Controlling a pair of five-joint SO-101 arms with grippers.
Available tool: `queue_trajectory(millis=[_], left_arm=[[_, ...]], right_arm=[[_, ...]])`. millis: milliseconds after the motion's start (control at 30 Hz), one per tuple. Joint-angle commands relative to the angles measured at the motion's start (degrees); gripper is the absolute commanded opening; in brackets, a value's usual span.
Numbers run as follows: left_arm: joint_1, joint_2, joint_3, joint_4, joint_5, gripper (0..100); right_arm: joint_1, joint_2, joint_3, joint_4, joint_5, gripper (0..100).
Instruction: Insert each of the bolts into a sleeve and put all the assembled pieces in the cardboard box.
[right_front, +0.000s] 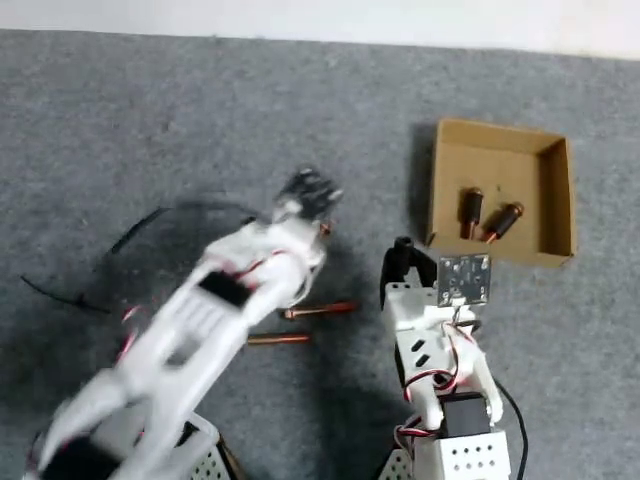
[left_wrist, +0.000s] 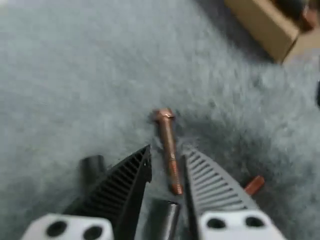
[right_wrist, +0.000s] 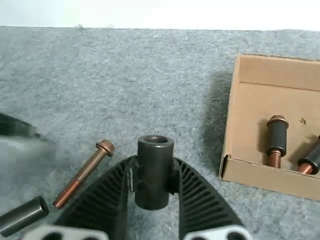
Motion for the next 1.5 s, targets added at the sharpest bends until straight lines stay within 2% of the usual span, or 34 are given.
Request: queue_trajectory(millis=[0,233,400,633,800,1033,1200,1467], left_arm=[[2.2,18.7,-13.1,-0.3,-0.3,14],[2.0,32.0,-25.4,5.4,-0.3,14],[1.8,38.6,-29.1,5.8,-0.3,14],[-3.0,44.5,-33.7,6.0,-0.5,14],[-3.6,44.4,-33.7,6.2,-0.5,14],[-2.1,40.0,-36.5,14.2,-0.4,14],[-3.7,34.6,-33.9,14.2,-0.4,14],[-6.5,34.2,-32.8,13.3,-0.4,14]], right_arm=[[0.7,-1.2,0.7,-0.7,0.5,0.3],[0.7,-1.2,0.7,-0.7,0.5,0.3],[0.7,-1.2,0.7,-0.7,0.5,0.3],[0.7,-1.2,0.7,-0.7,0.5,0.3],[0.7,-1.2,0.6,-0.7,0.5,0.3],[0.7,-1.2,0.7,-0.7,0.6,0.3],[0.7,-1.2,0.7,-0.7,0.6,0.3],[0.7,-1.2,0.7,-0.7,0.6,0.3]])
